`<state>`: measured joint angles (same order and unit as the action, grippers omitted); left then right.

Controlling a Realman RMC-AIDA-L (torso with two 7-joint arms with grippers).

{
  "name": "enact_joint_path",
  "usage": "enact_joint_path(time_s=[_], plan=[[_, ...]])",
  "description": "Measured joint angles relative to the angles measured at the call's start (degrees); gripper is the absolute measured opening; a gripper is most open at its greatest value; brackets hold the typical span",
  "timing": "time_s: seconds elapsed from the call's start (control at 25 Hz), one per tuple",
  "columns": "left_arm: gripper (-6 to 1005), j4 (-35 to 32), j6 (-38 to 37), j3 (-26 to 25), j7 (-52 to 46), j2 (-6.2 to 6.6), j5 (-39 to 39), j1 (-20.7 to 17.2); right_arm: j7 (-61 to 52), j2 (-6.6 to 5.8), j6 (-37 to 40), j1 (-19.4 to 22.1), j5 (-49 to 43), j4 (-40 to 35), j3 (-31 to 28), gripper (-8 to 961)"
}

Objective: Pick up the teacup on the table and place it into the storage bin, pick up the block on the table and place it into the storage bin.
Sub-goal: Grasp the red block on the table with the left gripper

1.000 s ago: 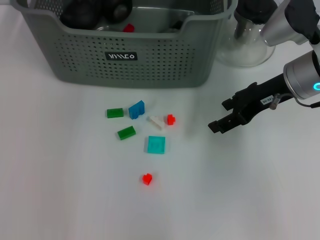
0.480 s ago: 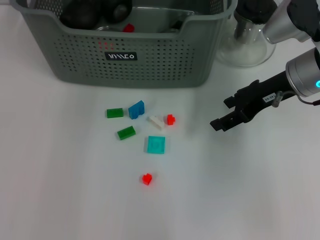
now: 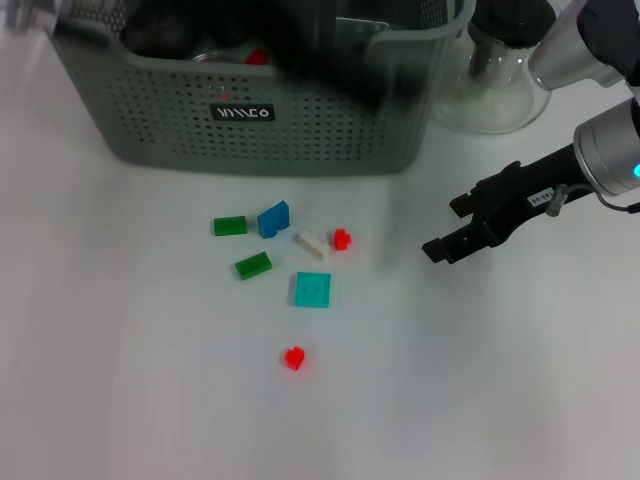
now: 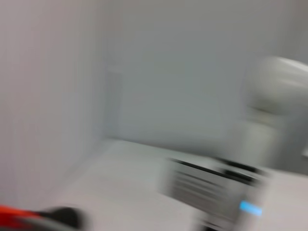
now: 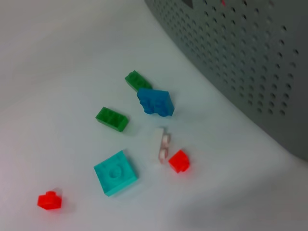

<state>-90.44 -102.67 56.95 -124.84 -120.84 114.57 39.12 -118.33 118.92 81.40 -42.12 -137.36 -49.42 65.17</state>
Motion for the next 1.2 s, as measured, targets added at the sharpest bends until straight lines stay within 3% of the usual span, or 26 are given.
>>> enact_joint_path(time_s=[0.12,0.24,0.36,0.56,0.72,1.2], plan=[[924,-1.8,-7.6,2.3,0.0,-0.56,0.8,-1.9,0.0,0.00,0.0,0.0,0.1,0.0,0.0,881],[923,-0.8,-7.7,6.7,-3.5,-1.15,6.3,-3.5,0.1,0.00,-0.2,0.1,0.1,0.2,0.0,881],[922,2.1,-7.7,10.9,-7.7,-2.79,14.7,-3.8,0.1,0.00,-0.3,0.1,0.0,0.2,0.0,881],[920,4.8,-3.4,23.9,-11.2,-3.70,24.4,-5.5,0.2,0.00,-0.4,0.2,-0.1,0.2,0.0,881],[913,5.5,1.2,30.7,-10.4,-3.87,26.2,-6.6,0.2,0.00,-0.4,0.4,-0.1,0.2,0.0,881],[883,15.5,10.6,37.4,-0.3,-3.81,30.7,-5.3,0.1,0.09,-0.2,0.4,-0.2,0.2,0.0,881]])
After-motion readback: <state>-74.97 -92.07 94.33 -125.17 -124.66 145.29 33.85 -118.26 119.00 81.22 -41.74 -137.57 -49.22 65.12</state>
